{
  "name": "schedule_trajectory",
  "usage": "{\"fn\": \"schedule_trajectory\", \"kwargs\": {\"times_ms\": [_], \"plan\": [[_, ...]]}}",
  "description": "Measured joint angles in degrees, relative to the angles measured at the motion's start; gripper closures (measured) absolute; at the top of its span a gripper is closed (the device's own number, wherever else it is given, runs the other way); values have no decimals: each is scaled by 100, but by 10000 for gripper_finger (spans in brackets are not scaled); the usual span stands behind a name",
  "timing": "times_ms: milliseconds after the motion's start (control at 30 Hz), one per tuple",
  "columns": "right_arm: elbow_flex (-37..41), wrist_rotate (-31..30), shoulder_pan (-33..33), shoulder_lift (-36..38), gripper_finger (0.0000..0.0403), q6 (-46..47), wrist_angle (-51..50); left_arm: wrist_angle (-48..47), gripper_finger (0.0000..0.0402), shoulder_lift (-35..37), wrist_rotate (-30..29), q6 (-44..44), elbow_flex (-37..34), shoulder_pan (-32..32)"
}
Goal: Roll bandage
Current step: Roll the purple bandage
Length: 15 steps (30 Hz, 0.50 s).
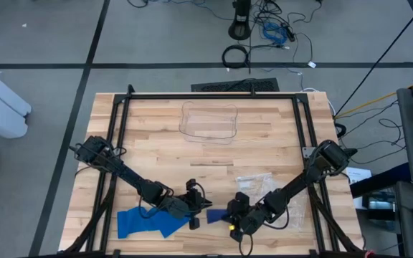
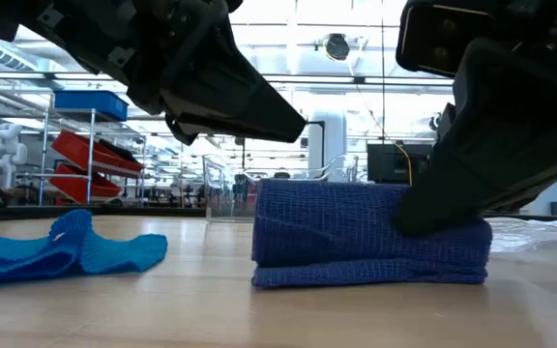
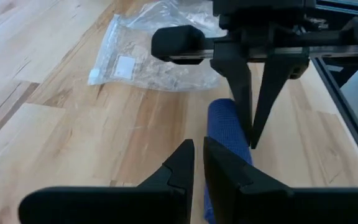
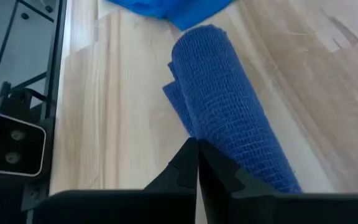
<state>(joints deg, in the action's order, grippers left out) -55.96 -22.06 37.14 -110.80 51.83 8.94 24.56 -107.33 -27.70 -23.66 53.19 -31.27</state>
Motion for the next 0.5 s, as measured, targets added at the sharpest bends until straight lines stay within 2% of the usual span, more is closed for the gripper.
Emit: {"fn": "schedule_trajectory", "kwargs": {"times_ms": [300,500], "plan": [[11,-1,4,-9,403,31,-41,206,361,-37,8,7,0,-30],[15,13,-213,-9,403,-284,-81,245,361,-96,8,4,0,-25]]}}
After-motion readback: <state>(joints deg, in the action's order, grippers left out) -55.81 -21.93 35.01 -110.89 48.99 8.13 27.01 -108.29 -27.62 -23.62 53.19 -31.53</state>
